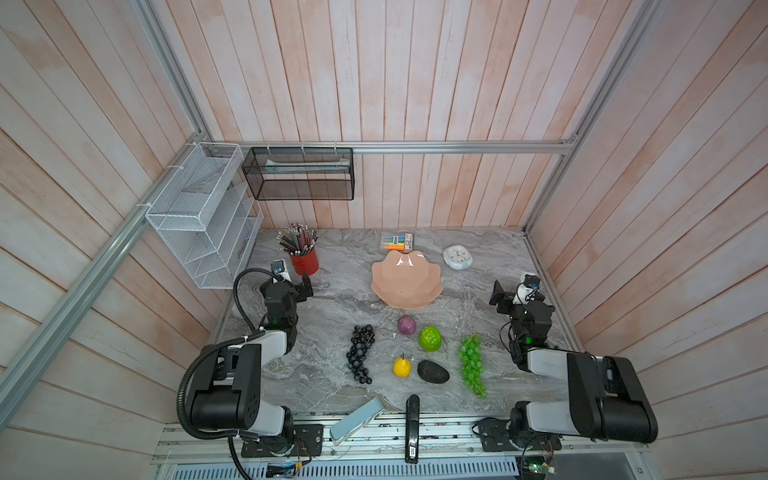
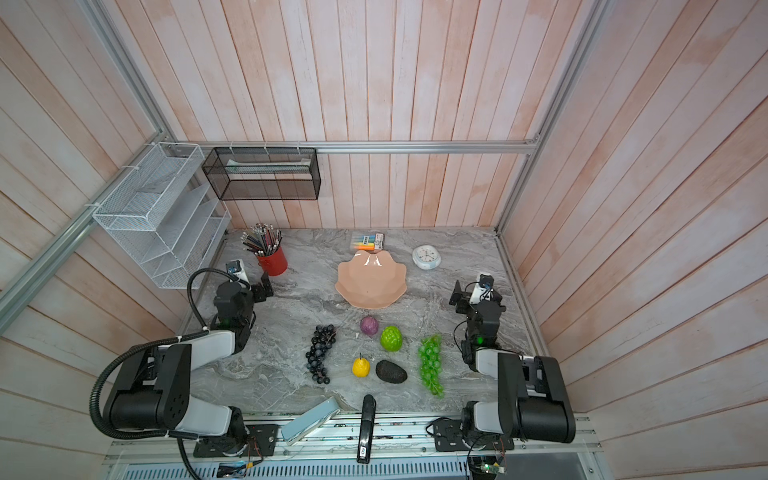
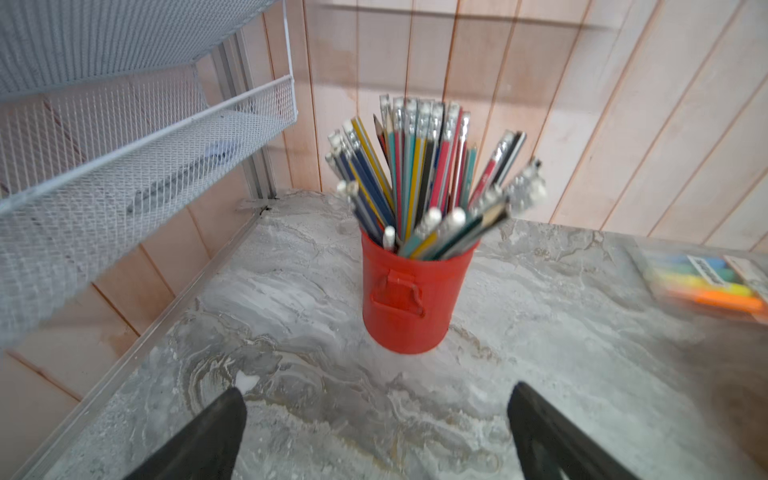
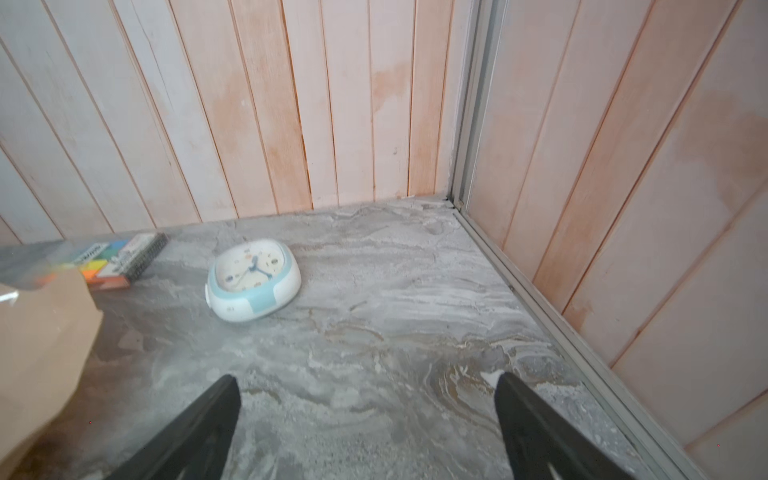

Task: Place and organize the fake fruits in the fruit bowl
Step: 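Grasp the green bumpy fruit with the right gripper while the left arm rises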

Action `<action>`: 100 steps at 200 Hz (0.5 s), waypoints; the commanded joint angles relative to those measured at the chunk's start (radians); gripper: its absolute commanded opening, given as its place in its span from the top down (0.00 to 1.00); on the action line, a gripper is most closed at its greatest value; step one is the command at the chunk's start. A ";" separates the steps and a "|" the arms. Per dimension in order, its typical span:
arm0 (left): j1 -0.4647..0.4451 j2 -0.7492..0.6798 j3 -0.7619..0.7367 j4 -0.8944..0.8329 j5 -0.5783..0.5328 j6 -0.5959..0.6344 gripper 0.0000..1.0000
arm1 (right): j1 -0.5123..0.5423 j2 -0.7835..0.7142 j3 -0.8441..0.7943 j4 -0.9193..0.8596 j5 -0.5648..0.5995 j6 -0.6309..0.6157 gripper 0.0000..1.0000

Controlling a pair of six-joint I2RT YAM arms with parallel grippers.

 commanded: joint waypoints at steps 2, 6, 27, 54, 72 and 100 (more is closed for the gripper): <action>-0.015 -0.029 0.167 -0.429 -0.087 -0.123 0.00 | 0.004 -0.119 0.161 -0.361 0.015 0.113 0.09; -0.024 -0.032 0.193 -0.488 -0.101 -0.149 0.00 | 0.004 -0.136 0.190 -0.426 -0.005 0.129 0.10; -0.091 -0.067 0.283 -0.667 -0.143 -0.228 0.00 | 0.059 -0.194 0.310 -0.656 -0.070 0.186 0.17; -0.191 -0.109 0.364 -0.787 -0.183 -0.265 0.00 | 0.209 -0.202 0.454 -0.944 -0.087 0.158 0.17; -0.231 -0.106 0.420 -0.875 -0.165 -0.298 0.00 | 0.303 -0.172 0.536 -1.136 -0.143 0.134 0.17; -0.282 -0.110 0.445 -0.915 -0.108 -0.312 0.00 | 0.451 -0.109 0.604 -1.341 -0.180 0.146 0.16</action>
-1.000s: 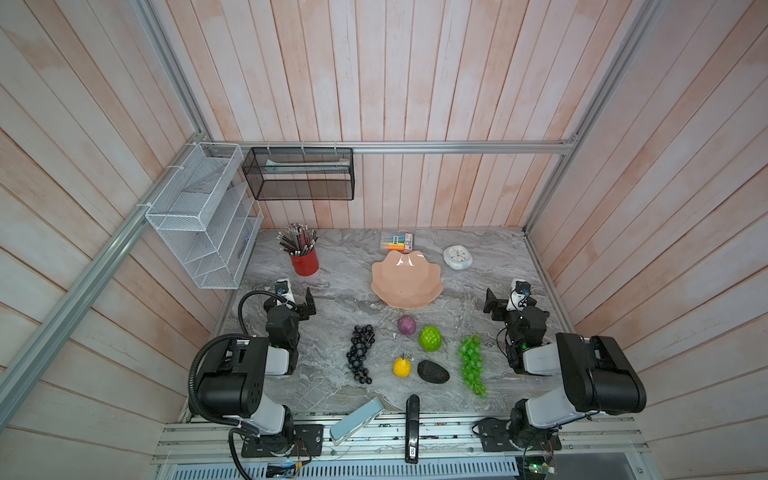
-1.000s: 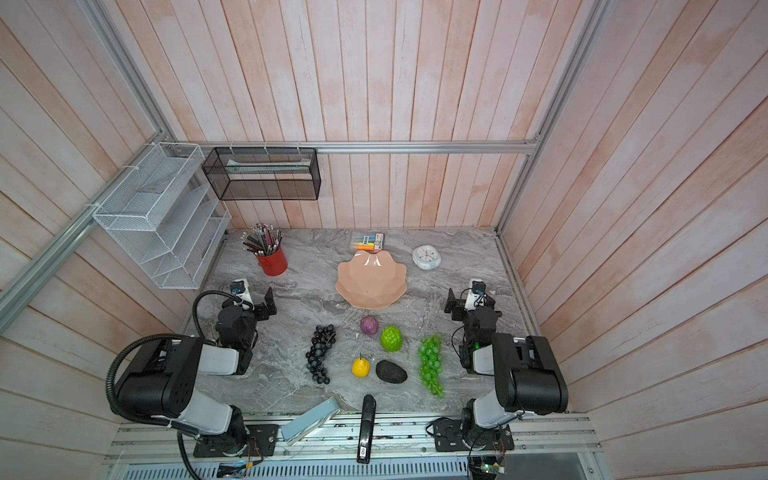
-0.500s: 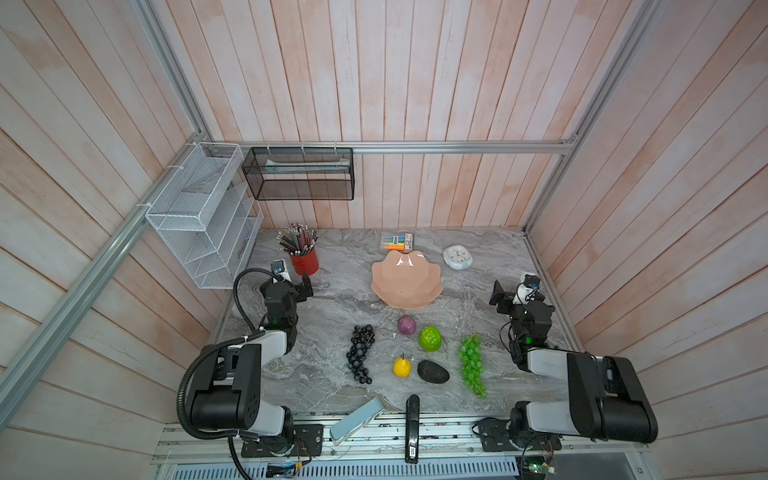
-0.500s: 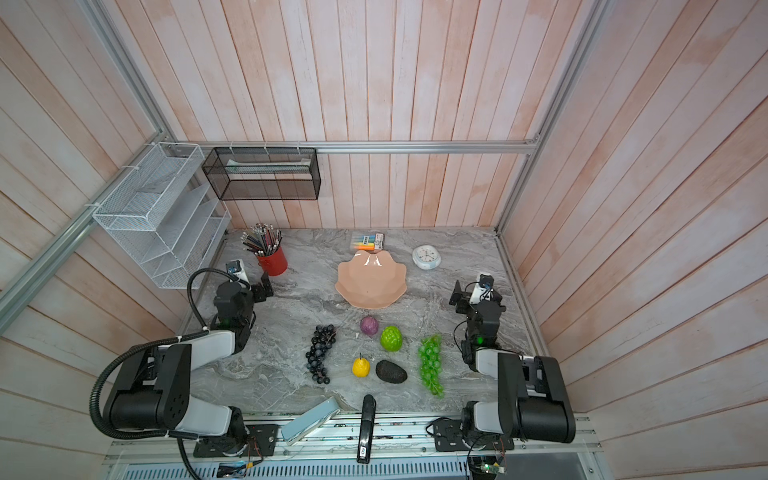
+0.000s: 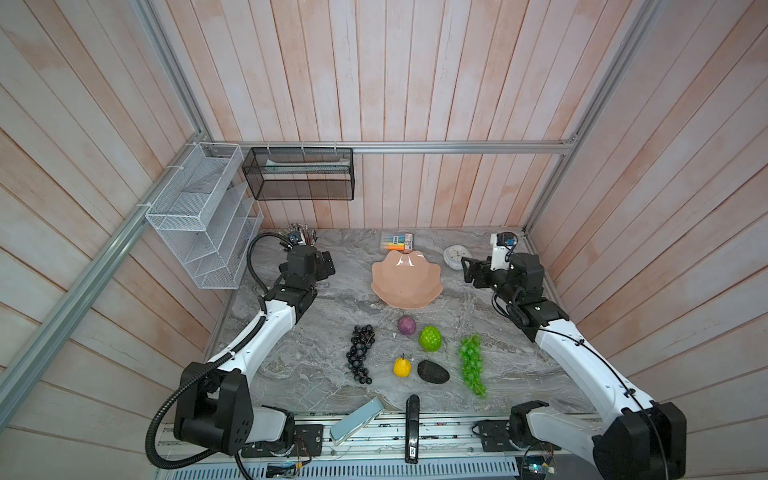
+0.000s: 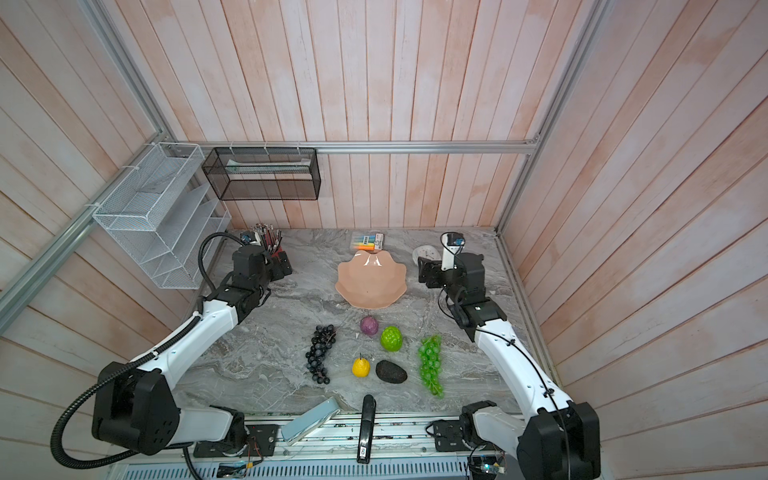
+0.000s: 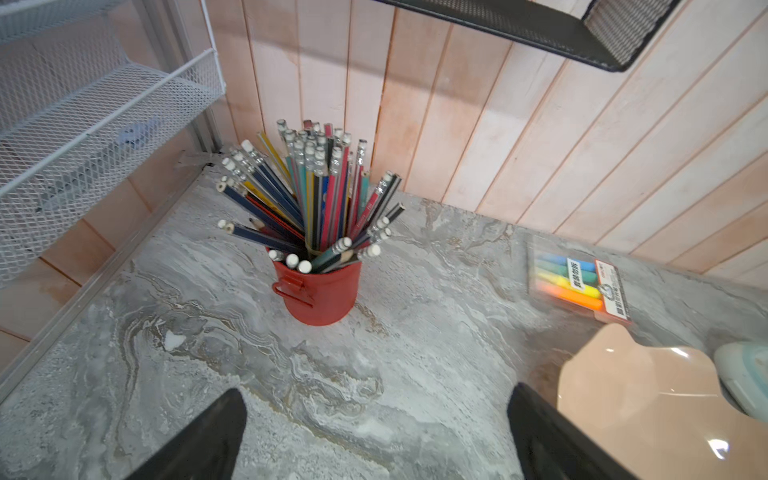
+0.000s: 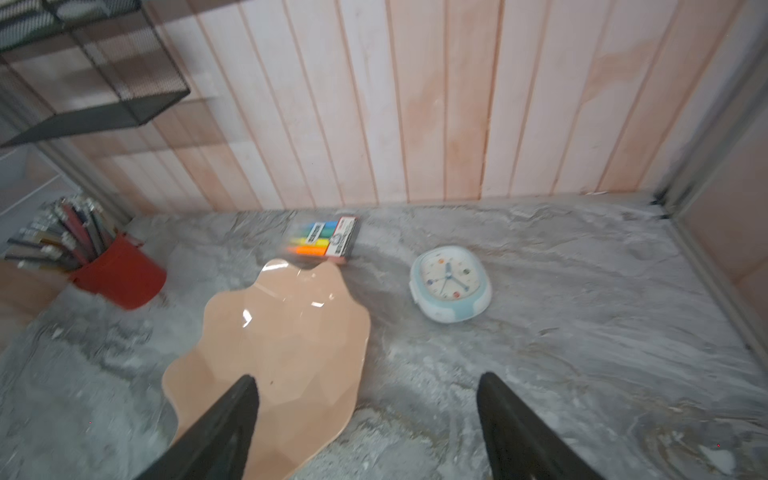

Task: Place and organize the fake fruits in the fruit bowl
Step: 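Grasp the green bumpy fruit with the right gripper while the left arm rises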

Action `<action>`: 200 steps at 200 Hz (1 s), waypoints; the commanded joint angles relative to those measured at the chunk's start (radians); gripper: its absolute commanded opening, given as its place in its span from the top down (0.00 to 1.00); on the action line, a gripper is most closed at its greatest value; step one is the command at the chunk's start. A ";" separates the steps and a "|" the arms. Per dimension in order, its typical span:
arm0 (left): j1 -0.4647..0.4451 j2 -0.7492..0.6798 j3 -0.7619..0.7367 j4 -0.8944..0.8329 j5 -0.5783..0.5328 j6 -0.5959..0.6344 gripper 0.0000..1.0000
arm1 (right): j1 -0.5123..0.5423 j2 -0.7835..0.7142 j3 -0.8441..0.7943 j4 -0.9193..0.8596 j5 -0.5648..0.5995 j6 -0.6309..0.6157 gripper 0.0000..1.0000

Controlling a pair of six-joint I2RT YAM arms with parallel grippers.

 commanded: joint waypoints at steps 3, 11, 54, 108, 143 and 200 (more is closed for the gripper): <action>-0.035 -0.017 0.026 -0.130 0.022 -0.050 0.00 | 0.107 0.053 0.040 -0.332 -0.077 0.020 0.16; -0.043 -0.020 0.028 -0.129 0.029 -0.057 0.00 | 0.144 0.071 0.034 -0.341 -0.101 0.036 0.16; -0.046 -0.011 0.043 -0.133 0.067 -0.079 0.00 | 0.301 0.191 0.026 -0.376 -0.062 0.054 0.12; -0.046 -0.004 0.032 -0.114 0.078 -0.089 0.00 | 0.304 0.319 0.007 -0.394 -0.112 0.040 0.10; -0.046 0.005 0.027 -0.104 0.081 -0.103 0.00 | 0.316 0.369 0.003 -0.392 -0.122 0.022 0.10; -0.045 -0.004 0.024 -0.115 0.044 -0.094 0.00 | 0.331 0.404 -0.010 -0.392 -0.087 0.022 0.14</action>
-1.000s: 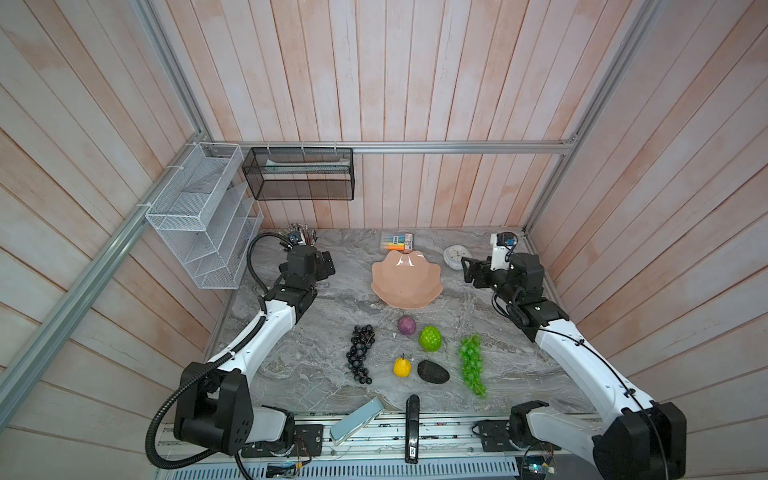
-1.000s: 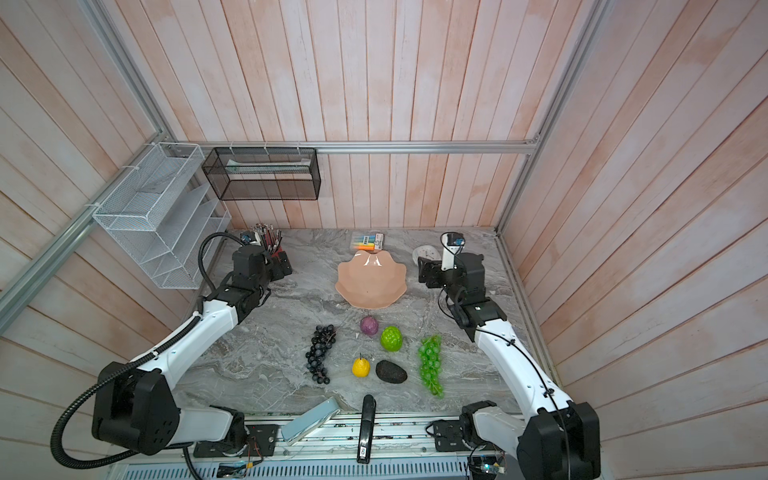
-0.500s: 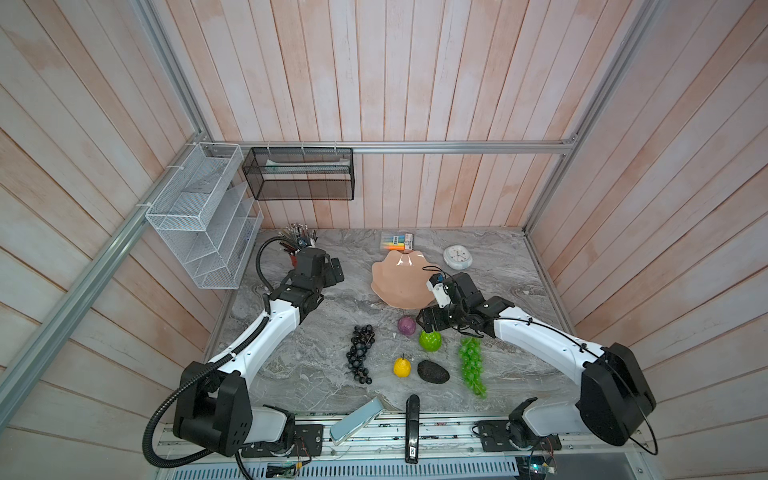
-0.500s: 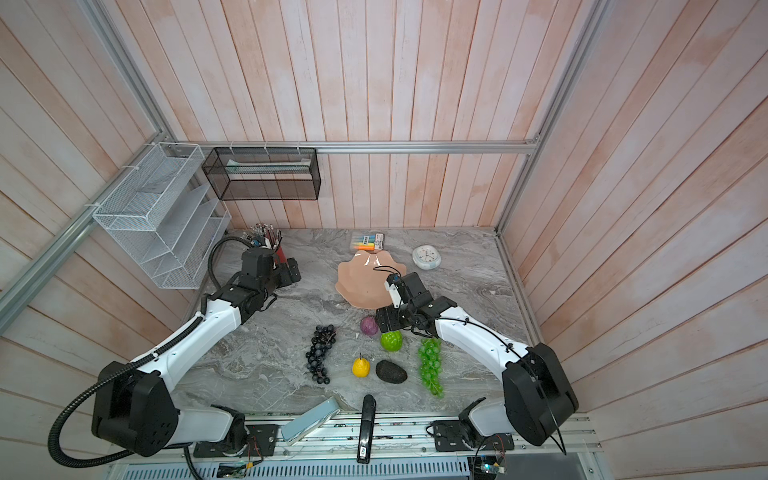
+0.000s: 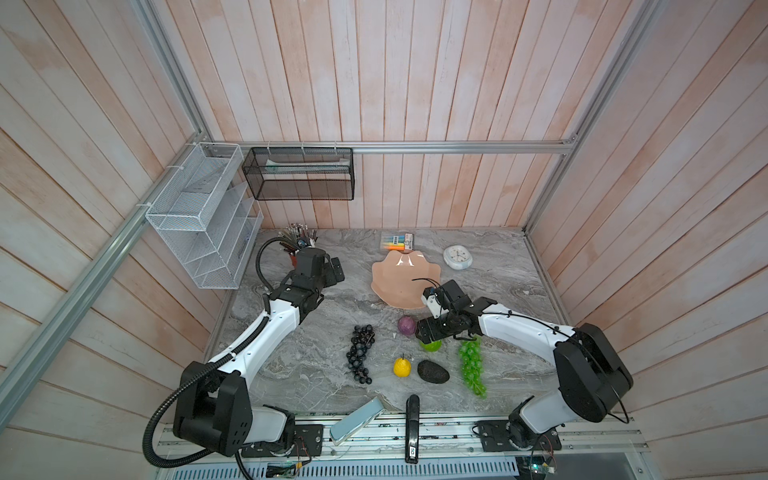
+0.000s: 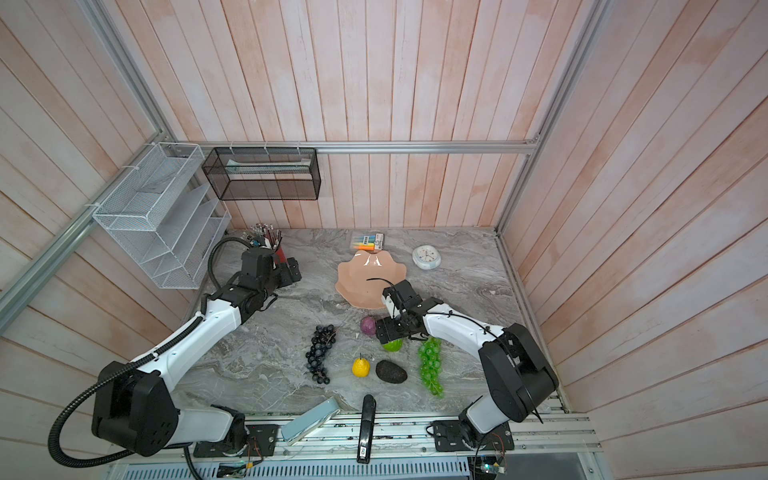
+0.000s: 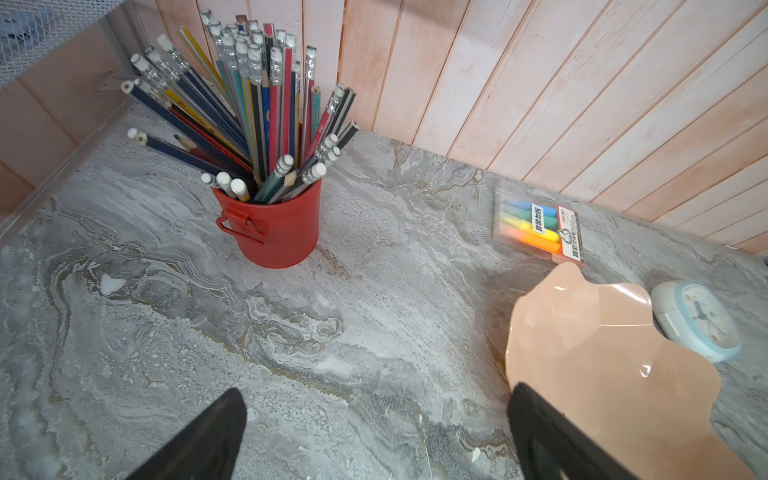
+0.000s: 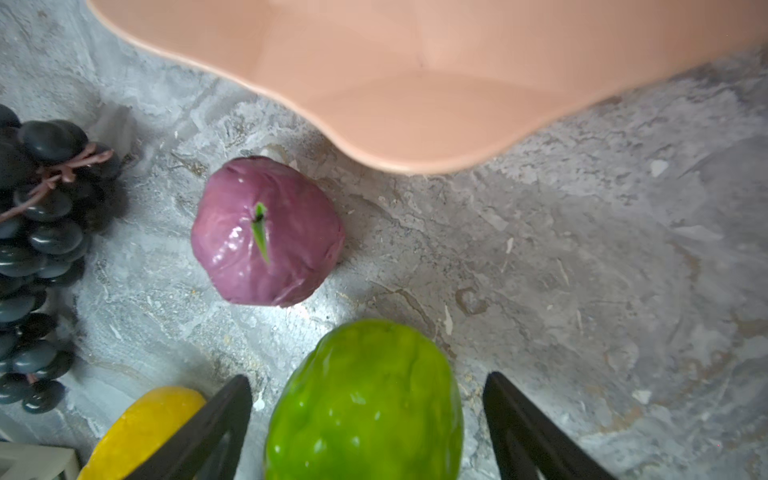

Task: Place and organize the fake fruits in the fruit bowl
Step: 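Grasp the green bumpy fruit with the right gripper while the left arm rises, then carry the green fruit with the right gripper into the peach bowl and release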

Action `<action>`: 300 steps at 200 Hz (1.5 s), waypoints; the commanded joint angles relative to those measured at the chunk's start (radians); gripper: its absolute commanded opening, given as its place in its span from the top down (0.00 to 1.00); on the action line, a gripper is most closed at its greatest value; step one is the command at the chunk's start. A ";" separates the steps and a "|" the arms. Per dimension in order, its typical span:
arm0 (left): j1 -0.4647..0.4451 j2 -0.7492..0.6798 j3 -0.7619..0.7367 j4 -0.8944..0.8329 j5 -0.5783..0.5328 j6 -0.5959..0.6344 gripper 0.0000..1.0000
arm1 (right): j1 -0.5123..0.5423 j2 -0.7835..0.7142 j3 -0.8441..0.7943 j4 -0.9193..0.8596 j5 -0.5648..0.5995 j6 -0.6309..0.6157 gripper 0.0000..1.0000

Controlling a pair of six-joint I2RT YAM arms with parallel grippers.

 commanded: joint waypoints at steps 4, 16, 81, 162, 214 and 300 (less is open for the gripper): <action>0.000 -0.003 0.013 -0.007 -0.024 -0.007 0.00 | 0.012 0.032 -0.009 -0.027 0.015 -0.013 0.14; 0.000 -0.002 0.018 -0.011 -0.018 -0.007 0.00 | 0.017 0.045 -0.005 -0.037 0.034 -0.017 0.15; 0.000 -0.014 0.012 -0.025 -0.019 -0.018 0.00 | 0.019 0.054 -0.019 -0.018 0.066 -0.024 0.33; 0.002 -0.054 0.015 -0.033 -0.064 -0.004 0.00 | -0.053 -0.095 0.108 -0.121 0.016 0.014 0.50; 0.003 -0.096 -0.009 -0.035 -0.063 -0.014 0.00 | -0.158 0.055 0.370 -0.016 0.013 -0.050 0.53; 0.004 -0.133 -0.021 -0.077 -0.047 -0.036 0.00 | -0.151 0.507 0.774 0.027 0.014 -0.127 0.53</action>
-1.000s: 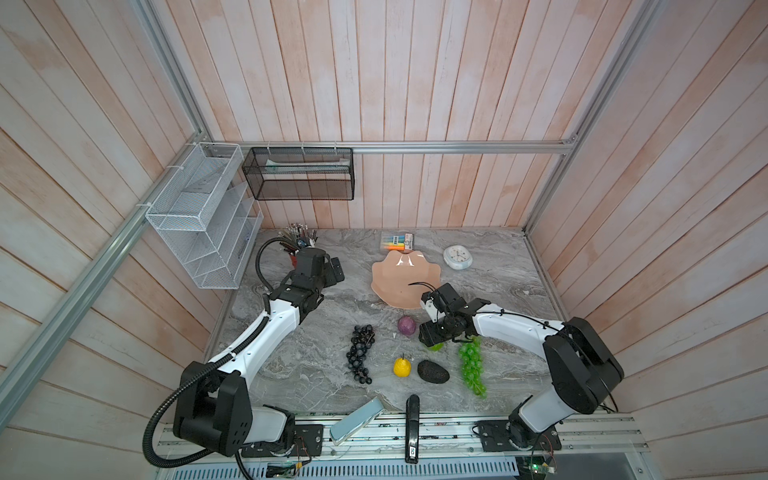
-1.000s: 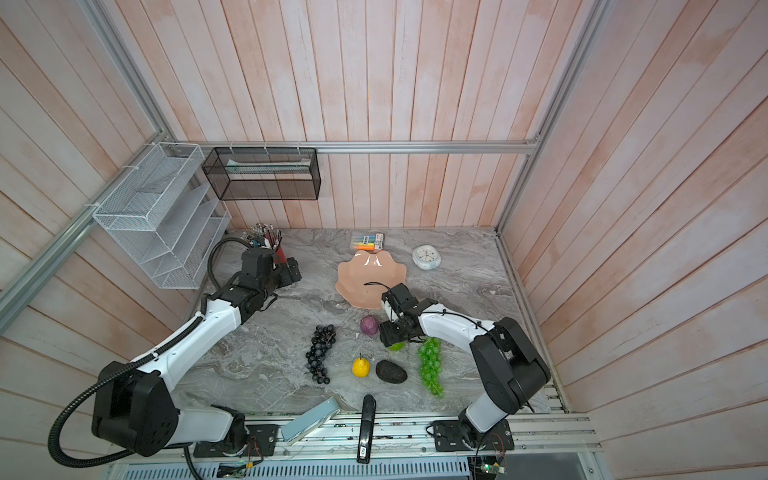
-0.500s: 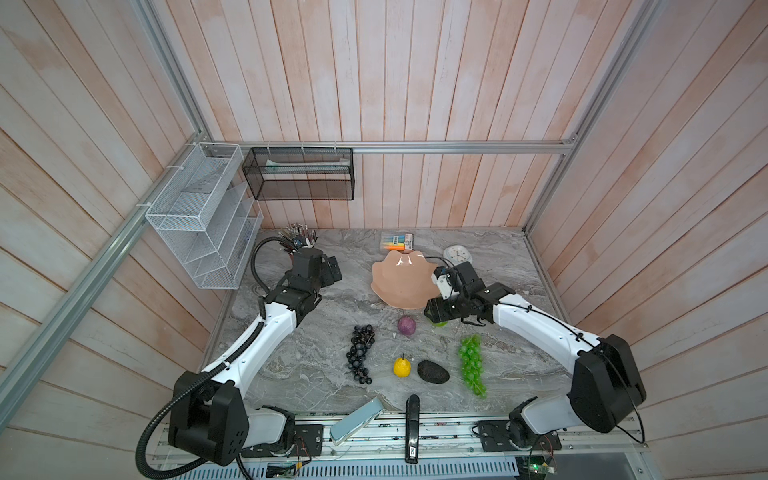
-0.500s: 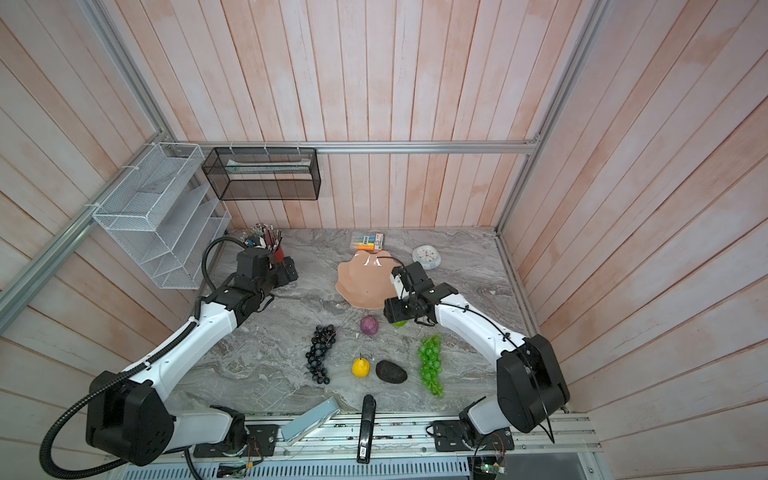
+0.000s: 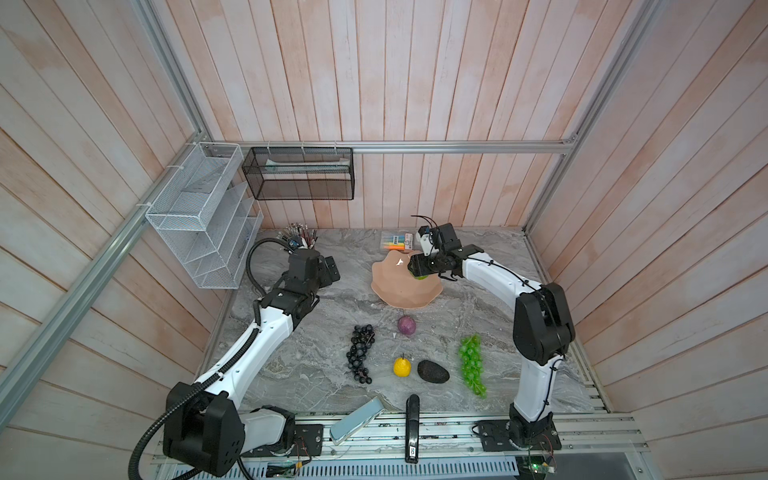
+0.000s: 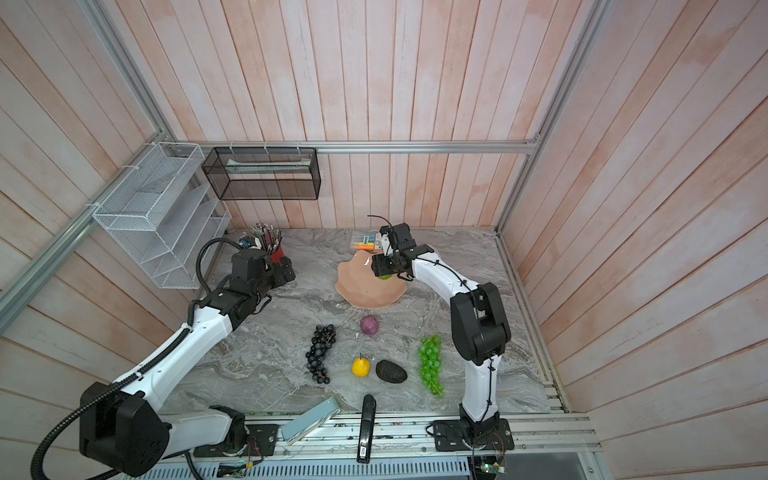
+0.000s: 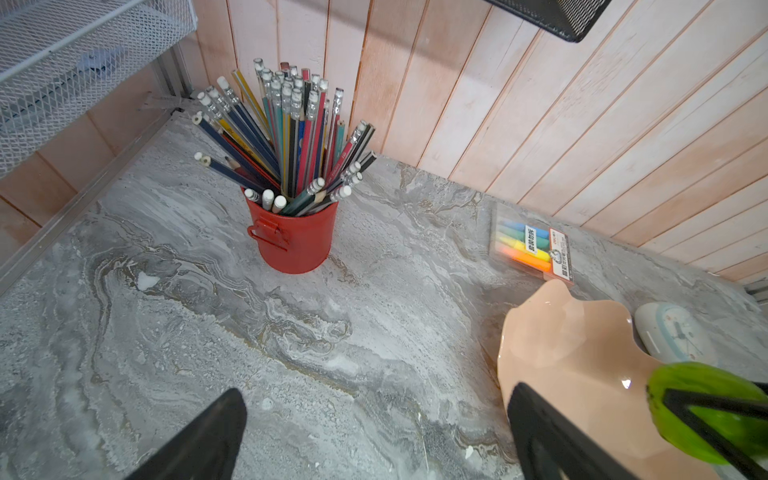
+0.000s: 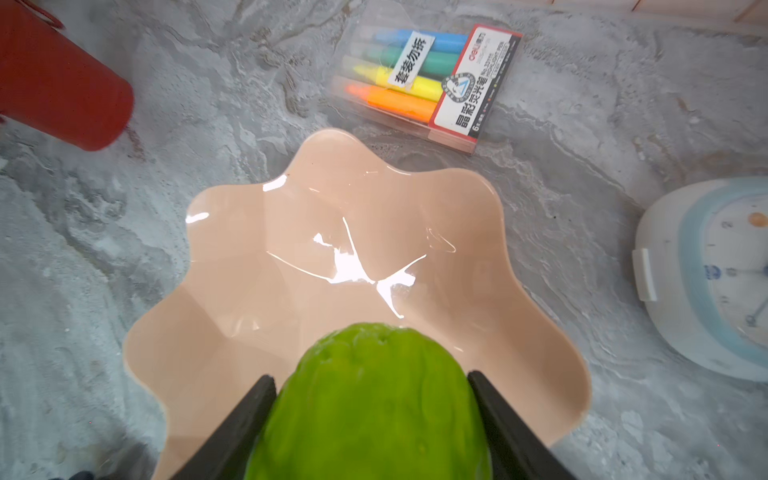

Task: Place and organize the fake fruits in the fruit bowl
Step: 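Carry the green fruit with the right gripper into the peach bowl and release, then lower the left gripper onto the purple fig and grasp it while the right gripper withdraws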

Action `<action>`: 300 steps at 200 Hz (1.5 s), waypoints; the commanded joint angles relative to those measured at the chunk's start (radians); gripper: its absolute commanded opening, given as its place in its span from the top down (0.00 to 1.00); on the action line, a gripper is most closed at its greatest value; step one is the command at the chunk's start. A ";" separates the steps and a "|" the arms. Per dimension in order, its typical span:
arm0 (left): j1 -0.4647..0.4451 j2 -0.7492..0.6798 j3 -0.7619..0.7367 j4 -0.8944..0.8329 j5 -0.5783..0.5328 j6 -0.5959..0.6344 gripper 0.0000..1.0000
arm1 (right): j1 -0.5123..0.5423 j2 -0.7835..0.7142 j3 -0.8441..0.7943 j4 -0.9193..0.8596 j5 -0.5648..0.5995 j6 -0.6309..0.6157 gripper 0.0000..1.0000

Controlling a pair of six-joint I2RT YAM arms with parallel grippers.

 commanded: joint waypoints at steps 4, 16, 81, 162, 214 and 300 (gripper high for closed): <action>0.004 -0.038 -0.013 -0.025 -0.013 -0.004 0.00 | 0.014 0.070 0.091 0.003 -0.002 -0.041 0.53; 0.004 -0.046 -0.022 -0.025 -0.018 0.002 0.00 | 0.020 0.118 0.140 -0.011 0.013 -0.059 0.53; 0.011 -0.043 -0.016 -0.033 -0.009 0.003 0.00 | 0.031 0.284 0.319 -0.098 0.026 -0.092 0.49; 0.012 -0.026 0.015 -0.050 -0.004 0.014 0.00 | 0.068 0.349 0.330 -0.102 0.113 -0.106 0.43; 0.012 -0.034 0.027 -0.087 -0.004 0.006 0.00 | 0.077 0.339 0.330 -0.119 0.132 -0.115 0.21; -0.024 0.065 0.091 -0.237 0.273 -0.021 0.00 | 0.082 0.139 0.272 -0.143 0.169 -0.131 0.05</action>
